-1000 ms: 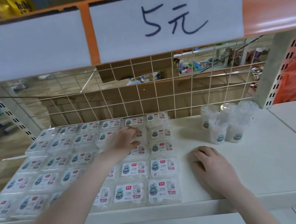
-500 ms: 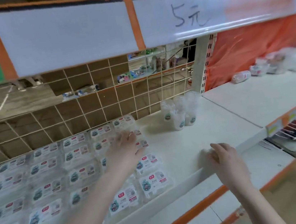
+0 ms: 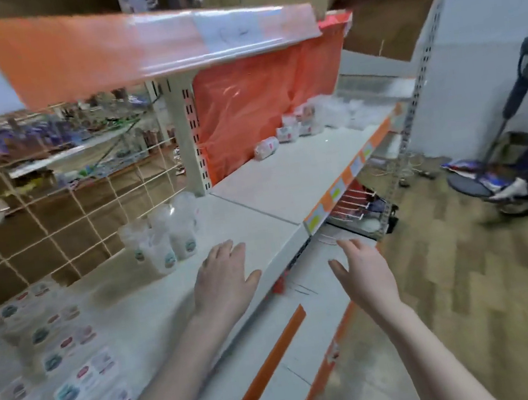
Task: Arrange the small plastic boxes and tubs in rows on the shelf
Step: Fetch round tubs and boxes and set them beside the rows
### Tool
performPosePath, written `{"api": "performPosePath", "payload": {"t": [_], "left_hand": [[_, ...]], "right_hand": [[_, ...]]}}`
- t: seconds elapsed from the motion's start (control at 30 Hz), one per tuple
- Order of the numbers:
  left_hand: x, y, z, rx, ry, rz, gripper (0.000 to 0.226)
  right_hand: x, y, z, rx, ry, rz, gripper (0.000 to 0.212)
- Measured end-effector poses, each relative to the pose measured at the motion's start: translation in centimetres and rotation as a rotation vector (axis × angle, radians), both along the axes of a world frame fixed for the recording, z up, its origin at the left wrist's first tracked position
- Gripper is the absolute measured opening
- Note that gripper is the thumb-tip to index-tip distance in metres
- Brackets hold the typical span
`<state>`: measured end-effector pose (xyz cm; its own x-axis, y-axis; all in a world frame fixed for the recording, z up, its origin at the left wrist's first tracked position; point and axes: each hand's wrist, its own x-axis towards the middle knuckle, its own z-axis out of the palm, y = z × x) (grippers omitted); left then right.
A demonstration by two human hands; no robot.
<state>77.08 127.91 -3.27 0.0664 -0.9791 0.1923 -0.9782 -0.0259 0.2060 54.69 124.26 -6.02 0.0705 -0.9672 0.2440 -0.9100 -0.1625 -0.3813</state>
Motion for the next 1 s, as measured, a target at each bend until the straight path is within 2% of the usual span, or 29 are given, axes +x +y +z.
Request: {"api": "performPosePath", "payload": {"t": [0.2,0.5,0.7,0.83,1.0], "left_hand": [[-8.8,-8.3,0.4,-0.048,0.032,0.0,0.056],[-18.0,-19.9,1.3,-0.074,0.065,0.068,0.058],[-19.0,-27.6,1.1,-0.091,0.052,0.104,0.061],[-18.3,-33.5,0.2,-0.109,0.066,0.142,0.061],[-15.9,-40.2,-0.4,-0.103,0.063,0.214,0.062]], "right_hand": [[-8.5,-6.9,0.0,-0.035,-0.012,-0.031,0.041],[-17.3,-19.7,2.0,-0.117,0.023,0.063,0.04],[-18.9,-28.4,1.6,-0.113,-0.024,0.106,0.04],[-18.2,-35.1,1.4,-0.115,-0.058,0.126,0.032],[-15.7,-43.6,1.4,-0.108,-0.027,0.21,0.043]]}}
